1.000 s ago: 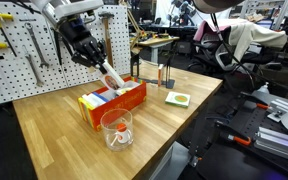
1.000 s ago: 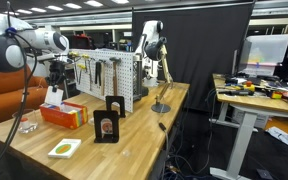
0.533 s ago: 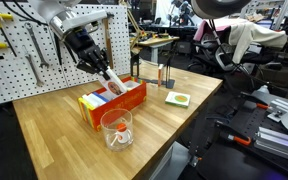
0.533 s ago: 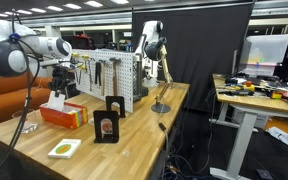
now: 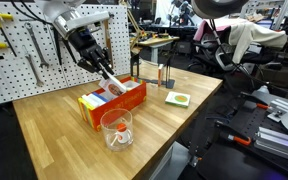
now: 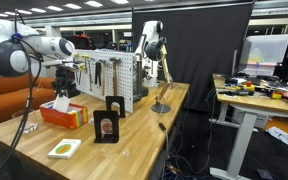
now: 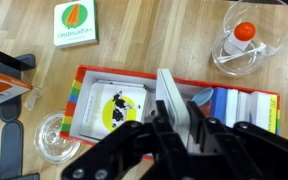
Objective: Pick up the book in the back and place it inside the box
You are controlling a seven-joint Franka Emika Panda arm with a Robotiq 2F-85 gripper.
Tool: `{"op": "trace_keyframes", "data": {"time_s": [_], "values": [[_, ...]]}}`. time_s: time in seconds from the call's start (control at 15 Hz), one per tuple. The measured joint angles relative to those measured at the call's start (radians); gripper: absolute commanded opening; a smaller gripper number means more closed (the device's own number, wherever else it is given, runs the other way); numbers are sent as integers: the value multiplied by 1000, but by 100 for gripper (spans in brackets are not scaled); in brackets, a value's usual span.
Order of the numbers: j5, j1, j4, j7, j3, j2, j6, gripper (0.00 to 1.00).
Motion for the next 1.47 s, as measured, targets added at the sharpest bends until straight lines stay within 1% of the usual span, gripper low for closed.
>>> {"op": "trace_keyframes", "data": {"time_s": [0.27,0.4,0.47,1.13,1.47], "values": [[0,-14,3,15,0,-2,53,88],[0,-16,3,16,0,-8,69,98],[0,-16,5,16,0,-11,75,100],[-1,-1,12,11,0,-60,84,100],[-2,0,11,10,-1,-62,84,100]]}}
